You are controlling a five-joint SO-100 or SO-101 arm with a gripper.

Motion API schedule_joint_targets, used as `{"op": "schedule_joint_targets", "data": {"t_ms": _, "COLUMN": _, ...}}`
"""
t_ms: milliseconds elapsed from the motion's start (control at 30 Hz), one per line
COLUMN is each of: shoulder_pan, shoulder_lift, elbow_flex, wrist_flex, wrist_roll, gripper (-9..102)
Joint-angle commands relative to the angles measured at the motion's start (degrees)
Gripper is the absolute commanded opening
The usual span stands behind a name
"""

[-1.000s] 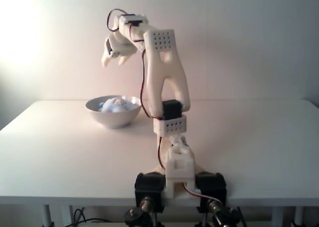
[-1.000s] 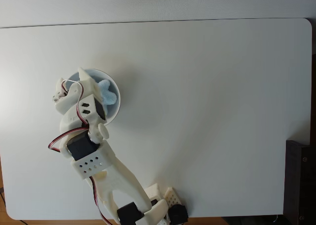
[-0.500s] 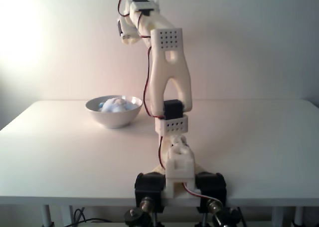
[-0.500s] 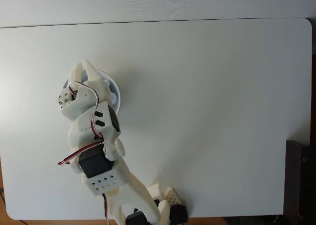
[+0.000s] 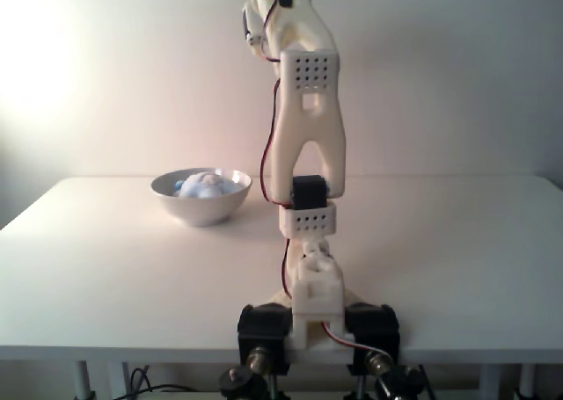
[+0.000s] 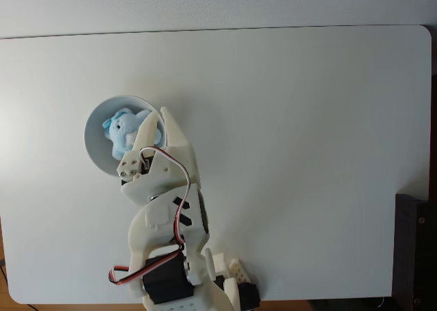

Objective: Grasp a skyblue doll and put it into the bowl.

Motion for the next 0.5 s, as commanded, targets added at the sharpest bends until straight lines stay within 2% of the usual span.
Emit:
{"op": "schedule_joint_targets", "data": {"t_ms": 0, "shoulder_pan": 1.7, "shoulder_lift": 6.0, "elbow_flex": -2.4, "wrist_flex": 6.1, "wrist_roll": -0.3, "gripper": 0}}
{"op": "schedule_joint_targets", "data": {"t_ms": 467, "shoulder_pan": 9.4, "shoulder_lift": 16.3, "elbow_flex": -2.3, "wrist_flex": 29.9, "wrist_roll": -4.7, "gripper": 0}}
